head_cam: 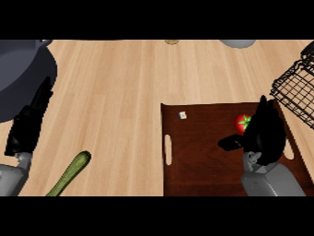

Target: Pick the tomato from the tray and place it in the tiered basket

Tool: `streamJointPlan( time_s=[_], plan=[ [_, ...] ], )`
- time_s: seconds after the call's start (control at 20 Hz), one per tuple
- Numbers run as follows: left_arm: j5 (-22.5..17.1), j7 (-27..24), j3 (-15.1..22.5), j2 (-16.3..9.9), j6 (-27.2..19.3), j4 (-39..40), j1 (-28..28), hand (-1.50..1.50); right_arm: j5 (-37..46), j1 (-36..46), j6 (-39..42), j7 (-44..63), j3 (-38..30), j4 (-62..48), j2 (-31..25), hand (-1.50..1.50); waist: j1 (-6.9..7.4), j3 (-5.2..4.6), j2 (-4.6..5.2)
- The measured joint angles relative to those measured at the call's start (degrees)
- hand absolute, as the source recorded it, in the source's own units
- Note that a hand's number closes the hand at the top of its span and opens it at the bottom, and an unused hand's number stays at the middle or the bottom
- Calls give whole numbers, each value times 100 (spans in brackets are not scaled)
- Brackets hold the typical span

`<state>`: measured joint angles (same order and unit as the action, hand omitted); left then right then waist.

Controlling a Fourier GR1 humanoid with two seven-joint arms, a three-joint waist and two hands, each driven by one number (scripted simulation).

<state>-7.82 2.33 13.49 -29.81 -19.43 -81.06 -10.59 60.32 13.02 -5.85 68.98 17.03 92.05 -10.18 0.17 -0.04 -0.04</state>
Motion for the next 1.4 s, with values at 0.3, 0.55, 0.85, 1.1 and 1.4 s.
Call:
streamJointPlan(
  time_s=[0.3,0.55,0.85,1.1,1.4],
  plan=[
    [47,-68,-125,26,102,-95,194,0,265,-136,216,-130,-315,-67,416,-150,-3,1,-3],
    [206,-21,-144,118,109,-180,229,0,442,-20,292,-277,-689,-378,724,-150,0,3,1],
    [349,-81,-306,245,239,-76,192,0,506,150,281,-563,-1164,-854,868,-150,-2,4,7],
    [528,-62,-449,422,342,46,111,0,481,261,270,-711,-1434,-1176,948,-150,-8,5,7],
    [650,15,-687,549,579,94,36,0,281,550,65,-871,-1640,-1856,984,-150,1,3,7]
  ],
)
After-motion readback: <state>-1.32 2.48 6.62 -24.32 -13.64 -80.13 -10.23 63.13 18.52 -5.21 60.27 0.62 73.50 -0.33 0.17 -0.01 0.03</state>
